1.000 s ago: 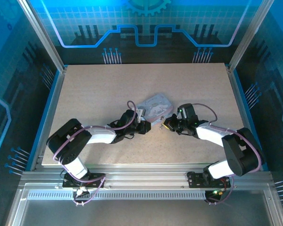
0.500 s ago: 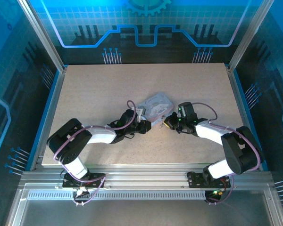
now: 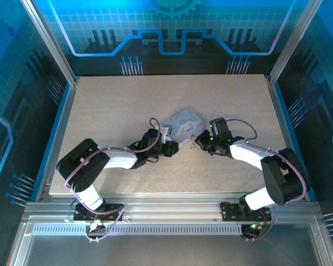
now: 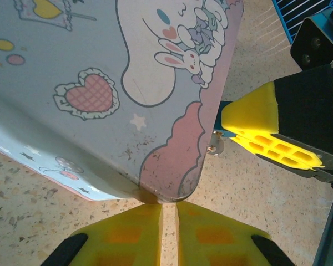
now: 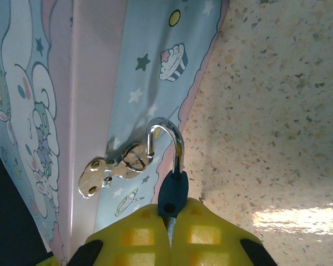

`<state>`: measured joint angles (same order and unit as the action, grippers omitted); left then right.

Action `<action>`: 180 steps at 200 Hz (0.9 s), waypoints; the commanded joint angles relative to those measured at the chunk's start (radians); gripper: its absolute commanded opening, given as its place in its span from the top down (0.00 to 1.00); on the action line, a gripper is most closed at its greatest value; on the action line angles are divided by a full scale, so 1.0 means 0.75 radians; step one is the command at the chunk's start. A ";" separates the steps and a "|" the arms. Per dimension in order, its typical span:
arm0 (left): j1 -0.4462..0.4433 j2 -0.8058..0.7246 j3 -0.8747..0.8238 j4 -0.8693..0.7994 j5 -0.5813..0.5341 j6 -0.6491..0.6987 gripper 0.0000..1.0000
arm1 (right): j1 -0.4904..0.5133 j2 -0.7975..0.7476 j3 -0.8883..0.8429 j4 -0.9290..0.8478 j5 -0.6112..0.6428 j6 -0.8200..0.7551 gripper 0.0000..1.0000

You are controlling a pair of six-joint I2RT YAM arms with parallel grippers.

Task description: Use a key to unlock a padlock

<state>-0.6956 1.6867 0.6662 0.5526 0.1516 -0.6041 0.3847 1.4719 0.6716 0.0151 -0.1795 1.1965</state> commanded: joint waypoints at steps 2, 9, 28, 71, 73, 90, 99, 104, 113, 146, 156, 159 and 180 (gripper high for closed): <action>0.013 0.023 0.010 0.041 0.025 -0.009 0.86 | -0.018 0.040 0.059 0.002 0.029 0.028 1.00; 0.016 0.027 0.012 0.041 0.025 -0.009 0.86 | -0.018 0.049 0.068 0.005 0.027 0.030 1.00; 0.033 0.041 0.023 0.034 0.025 -0.013 0.86 | -0.018 0.055 0.087 0.000 0.044 0.032 1.00; 0.054 0.055 0.054 0.026 0.039 -0.009 0.86 | -0.042 0.022 0.095 -0.020 0.092 0.034 1.00; 0.055 0.055 0.054 0.026 0.041 -0.009 0.86 | -0.042 0.022 0.094 -0.019 0.090 0.034 1.00; 0.058 0.061 0.060 0.026 0.043 -0.010 0.86 | -0.049 0.017 0.092 0.000 0.076 0.023 1.00; 0.058 0.063 0.062 0.026 0.043 -0.010 0.86 | -0.051 0.017 0.086 0.015 0.064 0.015 1.00; 0.058 0.066 0.062 0.030 0.043 -0.009 0.86 | -0.052 0.019 0.084 0.021 0.057 0.012 1.00; 0.062 0.072 0.068 0.031 0.044 -0.010 0.86 | -0.053 0.026 0.086 0.023 0.045 0.004 1.00; 0.090 0.096 0.096 0.022 0.053 0.001 0.86 | -0.043 0.076 0.102 0.027 -0.012 -0.002 1.00; 0.105 0.099 0.104 0.015 0.053 0.007 0.86 | -0.039 0.077 0.103 0.025 -0.012 -0.002 1.00; 0.110 0.098 0.106 0.011 0.055 0.008 0.86 | -0.037 0.076 0.103 0.024 -0.011 -0.004 1.00; 0.144 0.103 0.122 -0.014 0.059 0.025 0.86 | -0.032 0.050 0.107 -0.012 0.003 -0.034 1.00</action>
<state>-0.6201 1.7515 0.7185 0.5549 0.1810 -0.6033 0.3588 1.5215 0.7250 0.0227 -0.1654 1.2037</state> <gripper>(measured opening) 0.142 0.044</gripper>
